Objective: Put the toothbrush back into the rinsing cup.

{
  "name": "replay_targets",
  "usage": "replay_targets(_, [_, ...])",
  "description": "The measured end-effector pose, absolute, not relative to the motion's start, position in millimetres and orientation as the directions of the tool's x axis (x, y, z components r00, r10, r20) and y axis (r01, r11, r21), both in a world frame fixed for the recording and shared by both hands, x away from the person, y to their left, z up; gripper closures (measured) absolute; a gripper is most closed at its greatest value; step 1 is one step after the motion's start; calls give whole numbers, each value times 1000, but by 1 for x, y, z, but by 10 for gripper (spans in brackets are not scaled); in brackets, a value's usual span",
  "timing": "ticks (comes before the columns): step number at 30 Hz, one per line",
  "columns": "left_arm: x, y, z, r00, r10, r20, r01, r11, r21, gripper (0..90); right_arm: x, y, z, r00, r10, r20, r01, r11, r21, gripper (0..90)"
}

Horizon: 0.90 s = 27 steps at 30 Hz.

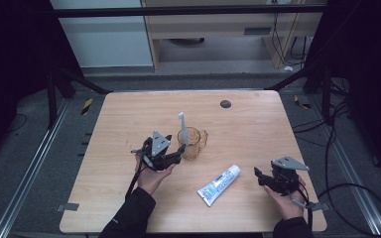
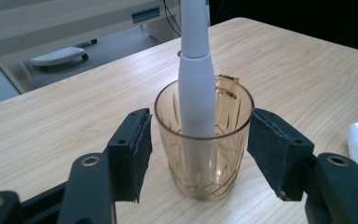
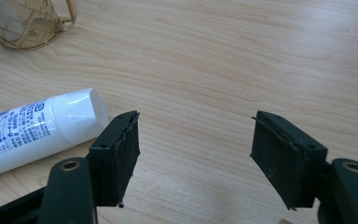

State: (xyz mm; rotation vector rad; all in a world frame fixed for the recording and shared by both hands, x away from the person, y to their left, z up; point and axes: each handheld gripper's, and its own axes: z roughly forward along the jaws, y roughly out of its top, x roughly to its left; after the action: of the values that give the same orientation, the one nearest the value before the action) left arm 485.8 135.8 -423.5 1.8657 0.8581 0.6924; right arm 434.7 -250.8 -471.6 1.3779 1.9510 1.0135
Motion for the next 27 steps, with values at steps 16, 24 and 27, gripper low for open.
replay_targets(16, [456,162,-446,621,781,63,351,-350,869,448,434,-240,-473,-378,926,14,551,213,807,358])
replay_targets(24, [450,149,-459,661,746,74,378,-417,827,559,433,-232,-475,-414,910,25,563,234,793,401])
replay_targets(27, [448,142,-463,682,729,58,388,-428,816,614,432,-228,-476,-427,904,22,557,244,794,425])
